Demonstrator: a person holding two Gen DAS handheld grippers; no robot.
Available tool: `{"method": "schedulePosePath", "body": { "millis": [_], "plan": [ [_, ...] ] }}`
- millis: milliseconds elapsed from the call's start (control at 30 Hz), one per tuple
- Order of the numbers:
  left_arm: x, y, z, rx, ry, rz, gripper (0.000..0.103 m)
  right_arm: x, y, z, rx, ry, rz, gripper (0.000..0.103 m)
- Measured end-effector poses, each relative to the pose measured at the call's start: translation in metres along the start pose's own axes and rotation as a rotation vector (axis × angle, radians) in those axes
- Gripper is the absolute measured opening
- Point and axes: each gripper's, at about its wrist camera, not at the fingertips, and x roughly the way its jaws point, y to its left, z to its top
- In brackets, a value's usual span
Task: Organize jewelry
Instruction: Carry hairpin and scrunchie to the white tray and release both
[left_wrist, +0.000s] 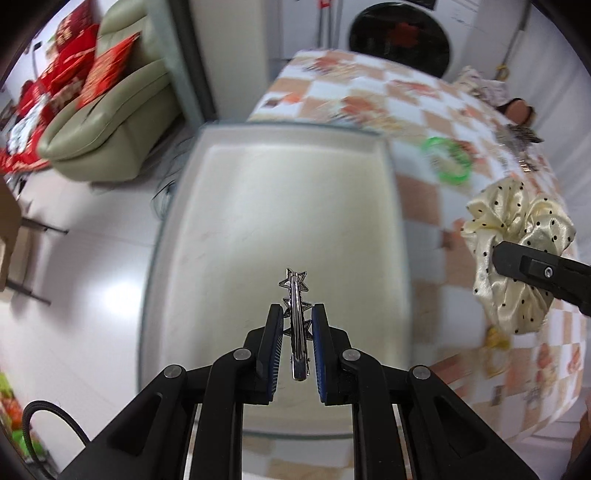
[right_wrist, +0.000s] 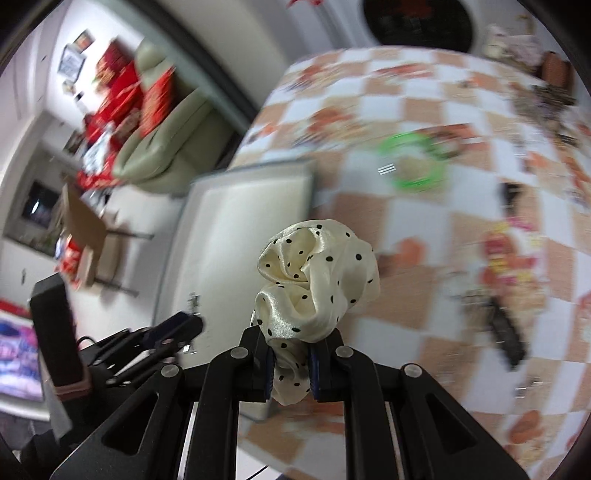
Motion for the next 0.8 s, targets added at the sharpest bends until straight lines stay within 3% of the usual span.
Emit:
{"method": "schedulePosePath", "body": {
  "millis": [200, 567, 767, 800],
  "plan": [
    [0.026, 0.028, -0.016, -0.021, 0.047, 0.058, 0.020, 0.056, 0.038, -0.010, -0.058, 0.112, 0.033, 0.015],
    [0.045, 0.035, -0.027, -0.038, 0.053, 0.082, 0.021, 0.118, 0.033, 0.003, -0.074, 0.205, -0.016, 0.019],
    [0.044, 0.034, -0.026, -0.031, 0.051, 0.100, 0.021, 0.132, 0.035, 0.007, -0.073, 0.228, -0.004, 0.033],
    [0.043, 0.035, -0.026, -0.036, 0.053, 0.100, 0.021, 0.132, 0.037, 0.007, -0.074, 0.228, 0.001, 0.039]
  ]
}}
